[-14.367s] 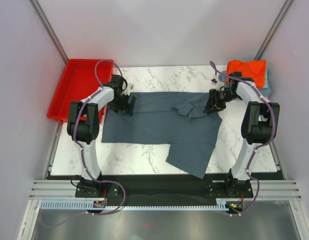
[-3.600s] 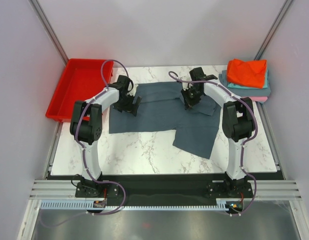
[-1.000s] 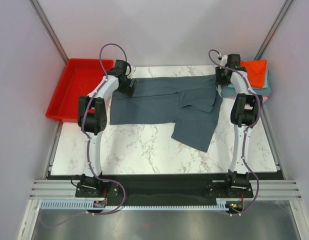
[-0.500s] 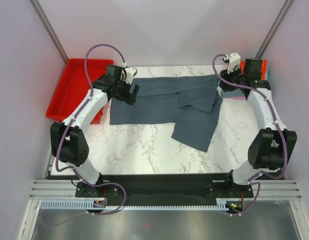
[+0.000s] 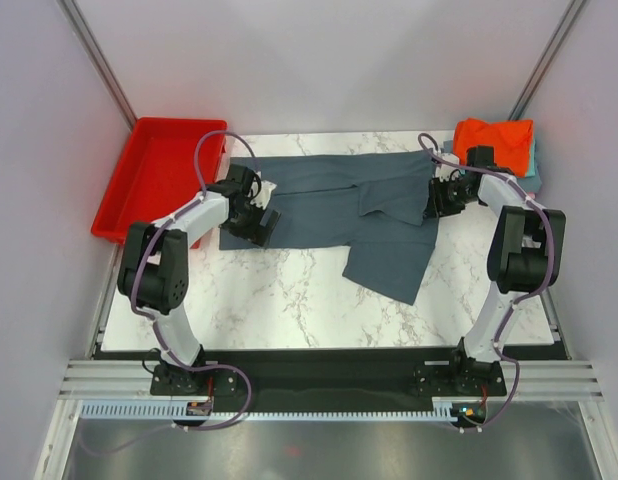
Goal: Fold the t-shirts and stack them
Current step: Fold the tshirt
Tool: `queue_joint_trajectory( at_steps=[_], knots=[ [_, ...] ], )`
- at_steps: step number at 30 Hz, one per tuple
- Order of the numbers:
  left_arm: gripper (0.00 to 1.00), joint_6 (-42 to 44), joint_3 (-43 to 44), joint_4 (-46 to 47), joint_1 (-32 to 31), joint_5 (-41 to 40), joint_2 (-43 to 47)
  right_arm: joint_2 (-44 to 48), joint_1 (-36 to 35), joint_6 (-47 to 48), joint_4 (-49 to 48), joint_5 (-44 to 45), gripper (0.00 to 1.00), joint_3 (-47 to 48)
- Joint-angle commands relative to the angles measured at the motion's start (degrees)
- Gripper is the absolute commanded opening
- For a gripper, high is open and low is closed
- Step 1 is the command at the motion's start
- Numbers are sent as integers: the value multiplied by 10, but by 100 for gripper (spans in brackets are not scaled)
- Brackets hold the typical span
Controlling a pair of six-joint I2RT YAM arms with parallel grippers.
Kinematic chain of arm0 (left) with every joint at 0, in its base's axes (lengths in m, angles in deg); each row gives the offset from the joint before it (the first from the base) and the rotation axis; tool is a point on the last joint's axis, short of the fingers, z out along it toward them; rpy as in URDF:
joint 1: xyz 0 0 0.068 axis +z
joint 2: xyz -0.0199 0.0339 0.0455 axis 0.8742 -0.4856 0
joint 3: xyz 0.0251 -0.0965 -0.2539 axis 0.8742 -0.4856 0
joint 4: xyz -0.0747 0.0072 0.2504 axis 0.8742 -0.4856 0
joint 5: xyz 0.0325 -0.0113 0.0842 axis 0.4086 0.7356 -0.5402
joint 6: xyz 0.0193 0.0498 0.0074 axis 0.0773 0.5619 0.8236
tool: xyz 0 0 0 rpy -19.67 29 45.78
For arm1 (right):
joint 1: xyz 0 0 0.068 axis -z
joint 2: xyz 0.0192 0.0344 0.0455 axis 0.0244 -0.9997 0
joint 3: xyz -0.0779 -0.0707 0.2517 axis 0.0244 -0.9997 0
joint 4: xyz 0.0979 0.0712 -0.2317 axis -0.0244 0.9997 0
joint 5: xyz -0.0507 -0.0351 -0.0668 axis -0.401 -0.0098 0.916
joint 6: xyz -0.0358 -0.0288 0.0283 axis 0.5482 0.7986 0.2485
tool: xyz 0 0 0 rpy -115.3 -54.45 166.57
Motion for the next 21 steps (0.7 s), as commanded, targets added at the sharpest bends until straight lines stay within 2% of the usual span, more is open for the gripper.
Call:
queue_joint_trajectory(
  at_steps=[1,10,13,14,17,21],
  knots=[
    [99,-8,-18,9,5,5,-4,-21,4,-35,-1,-43,39,39],
    [99,-8,-28,9,7,5,-26,-76,7,-61,-13,-57,37,70],
    [99,-8,-21,9,10,5,-44,-84,7,-63,-16,-55,25,75],
    [99,-8,-18,9,12,5,-48,-85,7,-66,-16,-54,16,77],
    [99,-8,-10,9,17,5,-63,-79,11,-65,-15,-38,6,77],
    [99,-8,4,9,26,5,-75,-75,23,-62,-14,-19,1,78]
  ],
)
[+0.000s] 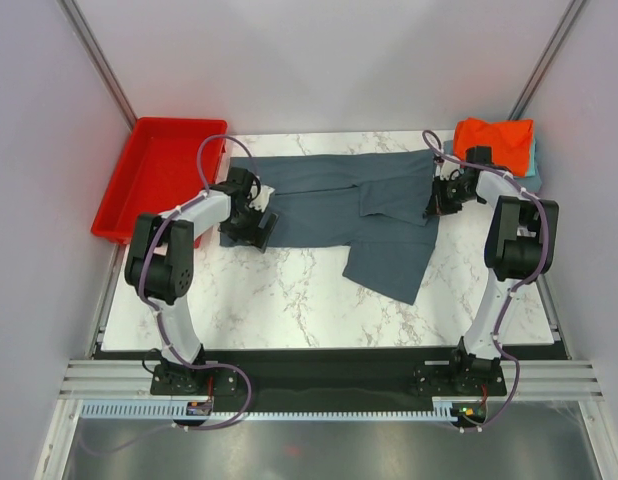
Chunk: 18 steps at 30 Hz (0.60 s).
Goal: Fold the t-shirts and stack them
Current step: Fold the tshirt
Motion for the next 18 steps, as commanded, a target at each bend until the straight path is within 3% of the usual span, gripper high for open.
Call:
queue_joint_trajectory(
  at_steps=[1,6,8,10,11,12,18],
  knots=[
    [99,-8,10,9,14,8,-29,7,18,1,-9,18,1,24],
    [99,-8,14,9,18,8,-25,7,29,8,5,33,1,36],
    [99,-8,16,9,19,8,-18,11,29,27,22,17,16,40],
    [99,-8,29,9,19,8,-6,29,29,35,38,1,40,38],
    [99,-22,36,12,19,17,13,40,30,36,43,-6,45,32],
    [99,-65,48,6,19,24,25,69,29,44,51,-27,48,28],
    [99,-44,36,0,19,26,145,222,20,145,118,-60,52,-51]
  ],
)
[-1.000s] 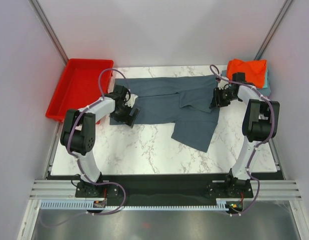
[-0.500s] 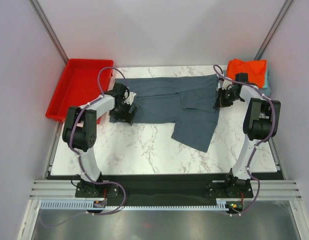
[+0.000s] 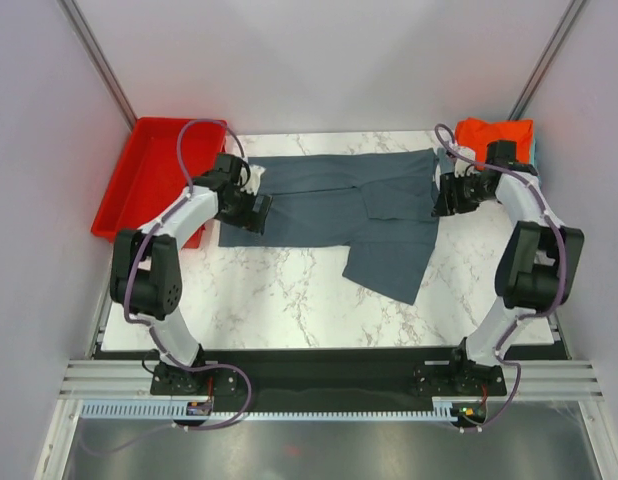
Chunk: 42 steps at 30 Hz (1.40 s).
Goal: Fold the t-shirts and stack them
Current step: Fold the tshirt
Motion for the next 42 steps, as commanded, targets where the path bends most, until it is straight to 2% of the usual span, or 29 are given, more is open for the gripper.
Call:
queue_joint_trajectory(
  at_steps=[1,7,8,9,13,20,27,42],
  knots=[
    [99,-13,2,7,3,11,99,126,-20,95,36,-15,52,-55],
    [99,-13,-71,7,2,11,122,246,-80,237,15,36,50,-221],
    [99,11,-88,99,2,-50,128,265,-90,255,6,51,49,-246],
    [98,95,-121,114,1,-54,134,306,-112,271,-6,60,49,-272],
    [98,137,-170,163,1,-62,145,401,-146,385,-60,91,46,-401],
    [95,179,-192,234,2,-125,121,492,-161,539,-31,73,42,-477],
    [95,177,-167,240,15,-153,86,491,-194,585,41,42,37,-475],
    [95,145,-102,218,28,-152,48,354,-303,510,2,63,38,-450]
  ],
)
